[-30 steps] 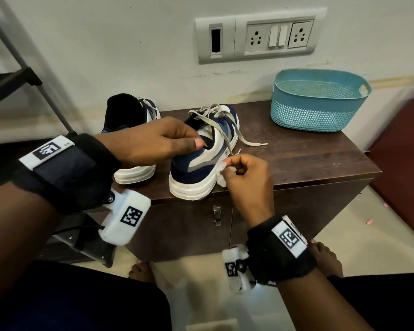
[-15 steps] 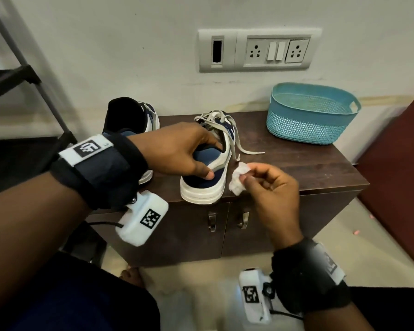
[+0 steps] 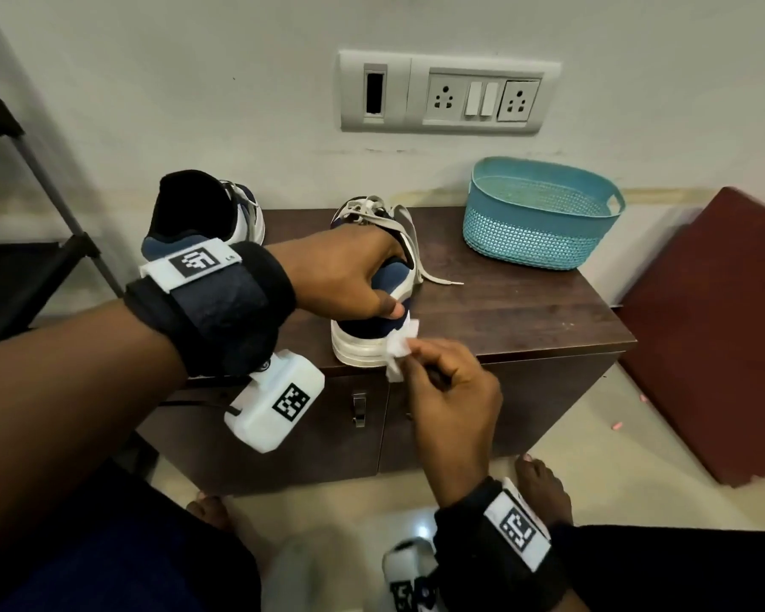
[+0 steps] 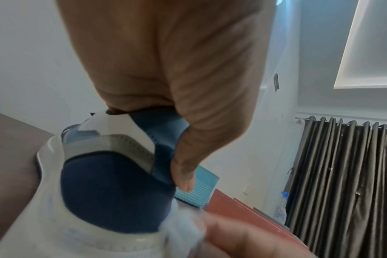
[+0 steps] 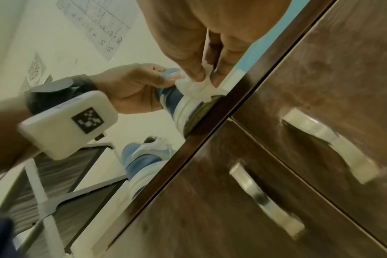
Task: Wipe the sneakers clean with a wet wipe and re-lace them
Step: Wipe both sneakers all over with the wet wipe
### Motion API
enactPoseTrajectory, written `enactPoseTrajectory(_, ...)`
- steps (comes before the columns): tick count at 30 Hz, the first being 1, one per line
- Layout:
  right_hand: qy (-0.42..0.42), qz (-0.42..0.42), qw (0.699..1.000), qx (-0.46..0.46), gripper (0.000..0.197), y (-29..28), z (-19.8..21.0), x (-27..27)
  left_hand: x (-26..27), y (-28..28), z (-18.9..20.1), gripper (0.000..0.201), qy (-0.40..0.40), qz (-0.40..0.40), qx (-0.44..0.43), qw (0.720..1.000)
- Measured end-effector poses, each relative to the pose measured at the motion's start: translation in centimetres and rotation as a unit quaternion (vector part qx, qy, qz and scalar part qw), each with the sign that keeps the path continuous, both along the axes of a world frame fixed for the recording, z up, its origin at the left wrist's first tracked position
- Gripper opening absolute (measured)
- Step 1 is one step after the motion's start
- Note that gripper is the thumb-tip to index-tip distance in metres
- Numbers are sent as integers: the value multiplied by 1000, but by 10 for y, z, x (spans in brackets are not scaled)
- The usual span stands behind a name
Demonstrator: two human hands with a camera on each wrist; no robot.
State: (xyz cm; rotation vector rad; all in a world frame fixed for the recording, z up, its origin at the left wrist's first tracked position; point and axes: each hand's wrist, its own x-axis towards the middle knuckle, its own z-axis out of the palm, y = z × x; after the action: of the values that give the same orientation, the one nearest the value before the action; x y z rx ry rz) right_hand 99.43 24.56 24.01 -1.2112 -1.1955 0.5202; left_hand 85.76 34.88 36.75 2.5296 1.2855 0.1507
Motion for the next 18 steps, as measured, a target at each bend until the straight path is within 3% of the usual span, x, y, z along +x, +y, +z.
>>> enactPoseTrajectory(5, 80, -6, 995, -67, 19, 48, 12, 12, 1, -1, 0, 38, -5, 12, -11, 1000)
enactPoseTrajectory(9, -9, -17, 1000, -16, 29, 10, 3, 1, 1, -1, -2, 40, -6, 23, -5, 1000)
enactPoseTrajectory(12, -25, -11, 1000, 3, 26, 6, 2, -2, 2, 0, -2, 40, 0, 22, -3, 1000)
enactPoseTrajectory(16, 57, -17, 995, -86, 15, 48, 10, 14, 3, 0, -1, 38, -8, 27, -6, 1000)
enactPoseTrajectory(18, 60, -20, 994, -88, 18, 45, 11, 12, 3, 1, -2, 37, -8, 30, -2, 1000)
